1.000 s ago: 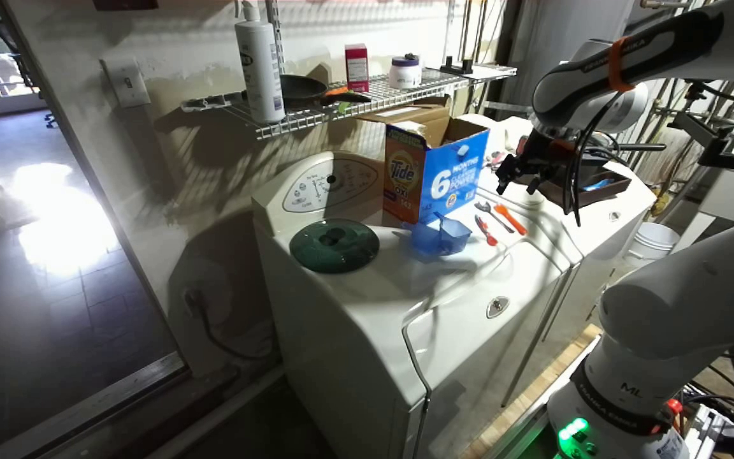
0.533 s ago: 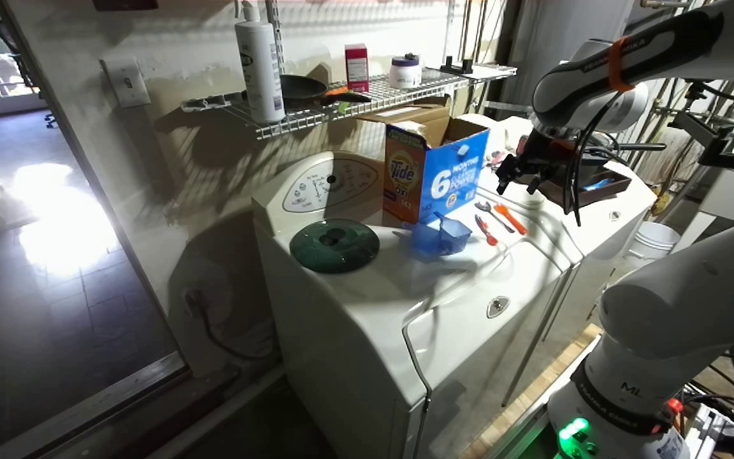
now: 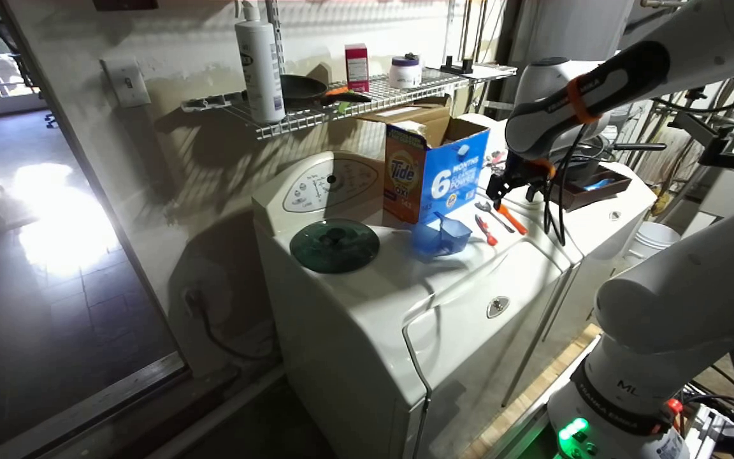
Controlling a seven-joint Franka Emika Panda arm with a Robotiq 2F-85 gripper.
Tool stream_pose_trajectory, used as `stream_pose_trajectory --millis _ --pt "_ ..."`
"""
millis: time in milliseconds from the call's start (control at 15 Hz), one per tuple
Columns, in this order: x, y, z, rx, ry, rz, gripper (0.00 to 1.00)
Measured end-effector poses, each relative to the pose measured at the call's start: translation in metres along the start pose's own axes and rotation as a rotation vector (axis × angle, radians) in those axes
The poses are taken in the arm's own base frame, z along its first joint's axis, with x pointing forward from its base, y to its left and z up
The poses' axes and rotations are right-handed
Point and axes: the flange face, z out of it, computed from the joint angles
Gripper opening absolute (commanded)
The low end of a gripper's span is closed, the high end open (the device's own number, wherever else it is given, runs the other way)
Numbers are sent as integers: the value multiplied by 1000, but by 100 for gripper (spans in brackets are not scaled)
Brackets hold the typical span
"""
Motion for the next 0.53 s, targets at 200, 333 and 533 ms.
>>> stream_pose_trajectory --millis 200,333,533 --pt "3 0 20 -51 -4 80 100" --pt "3 6 35 -47 -20 139 100" --pt "4 14 52 -23 -11 198 100"
